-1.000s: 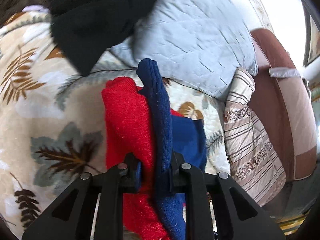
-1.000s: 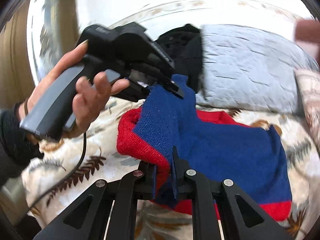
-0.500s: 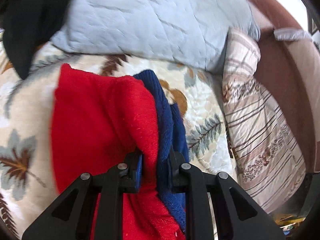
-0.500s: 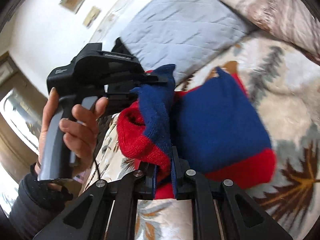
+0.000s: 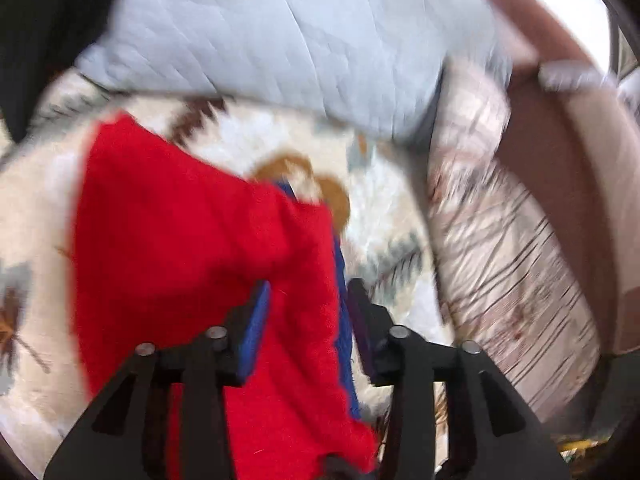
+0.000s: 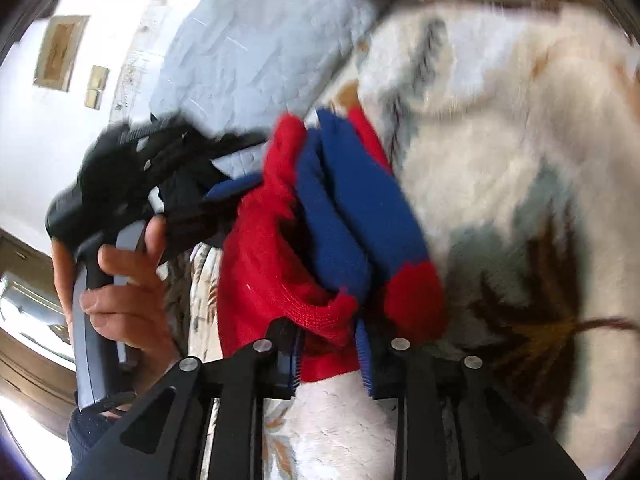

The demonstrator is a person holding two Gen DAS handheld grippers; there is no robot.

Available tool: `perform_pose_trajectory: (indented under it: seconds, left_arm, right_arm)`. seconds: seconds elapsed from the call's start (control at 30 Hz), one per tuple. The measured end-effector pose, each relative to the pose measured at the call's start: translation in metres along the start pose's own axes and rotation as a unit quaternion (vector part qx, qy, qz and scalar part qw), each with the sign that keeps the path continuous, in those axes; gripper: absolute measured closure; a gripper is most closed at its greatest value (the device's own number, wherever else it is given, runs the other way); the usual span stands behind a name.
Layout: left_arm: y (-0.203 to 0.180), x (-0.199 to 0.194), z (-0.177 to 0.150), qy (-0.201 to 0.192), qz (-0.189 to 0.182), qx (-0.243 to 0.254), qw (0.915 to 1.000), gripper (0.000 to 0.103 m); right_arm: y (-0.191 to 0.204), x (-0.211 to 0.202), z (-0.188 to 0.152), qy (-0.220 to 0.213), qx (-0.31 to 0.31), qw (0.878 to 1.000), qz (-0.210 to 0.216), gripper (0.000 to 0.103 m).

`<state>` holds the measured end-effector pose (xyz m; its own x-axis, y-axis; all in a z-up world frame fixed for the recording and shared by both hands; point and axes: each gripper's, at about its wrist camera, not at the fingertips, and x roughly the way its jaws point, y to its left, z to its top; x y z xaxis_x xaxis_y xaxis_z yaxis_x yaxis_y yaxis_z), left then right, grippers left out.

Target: Fold small clothes

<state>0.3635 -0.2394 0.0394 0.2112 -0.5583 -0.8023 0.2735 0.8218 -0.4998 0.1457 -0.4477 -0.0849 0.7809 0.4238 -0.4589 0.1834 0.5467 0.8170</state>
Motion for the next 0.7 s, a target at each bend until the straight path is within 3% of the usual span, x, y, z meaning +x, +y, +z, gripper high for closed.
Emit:
perform_pose_trajectory:
  seconds: [0.03,0.1,0.17,0.23,0.33,0.47,0.53,0.6,0.7]
  left_arm:
    - [0.012,-0.014,0.001,-0.021,-0.004,-0.013,0.9997,0.046]
    - [0.043,-0.038,0.000,-0.051,0.005,-0.045,0.9977,0.043]
    - [0.072,-0.046,-0.006,-0.049,0.015,-0.064,0.9966,0.043]
    - [0.096,-0.046,-0.015,-0.043,0.024,-0.087,0.9949,0.043]
    - [0.124,-0.035,-0.030,-0.020,0.022,-0.115,0.9929,0.043]
    - [0.127,-0.022,-0.046,-0.005,-0.006,-0.116,0.9932,0.043]
    - [0.124,-0.022,-0.050,-0.005,-0.017,-0.108,0.9940,0.043]
    - [0.118,-0.021,-0.051,-0.009,-0.033,-0.099,0.9945,0.043]
    - [0.107,-0.012,-0.051,-0.013,-0.027,-0.083,0.9961,0.042]
  right_arm:
    - [0.005,-0.014,0.002,-0.029,-0.008,1.000,0.004,0.073]
    - [0.012,-0.033,0.009,-0.082,-0.022,0.996,0.010,0.058]
    - [0.022,-0.042,0.028,-0.135,-0.046,0.990,0.010,0.045]
    - [0.027,-0.028,0.055,-0.128,-0.051,0.990,0.017,0.046]
    - [0.033,0.017,0.076,-0.066,-0.061,0.996,0.028,0.046]
    - [0.033,0.076,0.075,-0.011,-0.083,0.996,-0.042,0.046]
    - [0.036,0.086,0.073,-0.001,-0.107,0.994,-0.020,0.081]
    - [0.052,0.074,0.071,-0.028,-0.154,0.987,-0.019,0.088]
    - [0.066,0.048,0.073,-0.077,-0.184,0.980,-0.005,0.089]
